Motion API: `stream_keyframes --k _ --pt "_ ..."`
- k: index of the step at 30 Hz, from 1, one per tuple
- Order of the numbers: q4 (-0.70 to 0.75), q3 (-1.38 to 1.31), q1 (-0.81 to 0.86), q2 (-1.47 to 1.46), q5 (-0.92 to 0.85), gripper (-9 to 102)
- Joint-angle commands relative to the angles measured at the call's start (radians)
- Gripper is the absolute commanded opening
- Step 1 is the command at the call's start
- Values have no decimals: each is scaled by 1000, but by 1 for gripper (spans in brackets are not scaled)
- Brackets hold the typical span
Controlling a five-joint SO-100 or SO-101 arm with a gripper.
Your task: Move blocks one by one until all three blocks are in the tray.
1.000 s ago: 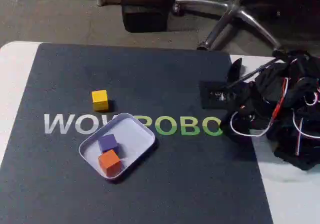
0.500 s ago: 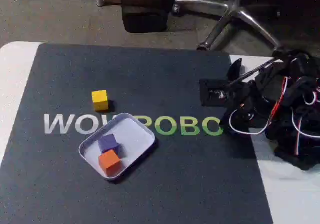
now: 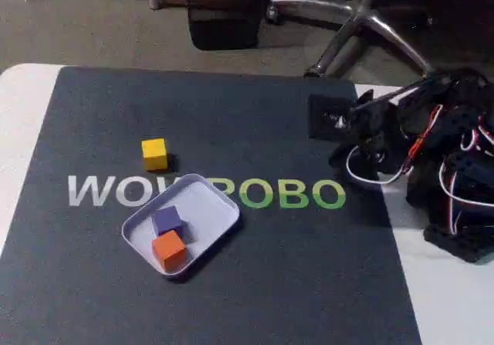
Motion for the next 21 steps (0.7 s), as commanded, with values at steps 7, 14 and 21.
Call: stream_keyframes --k 7,14,21 --pt "-51 -6 153 28 -135 -8" --pt "-80 -87 135 29 -84 -8" --pt "126 -388 14 -67 43 -8"
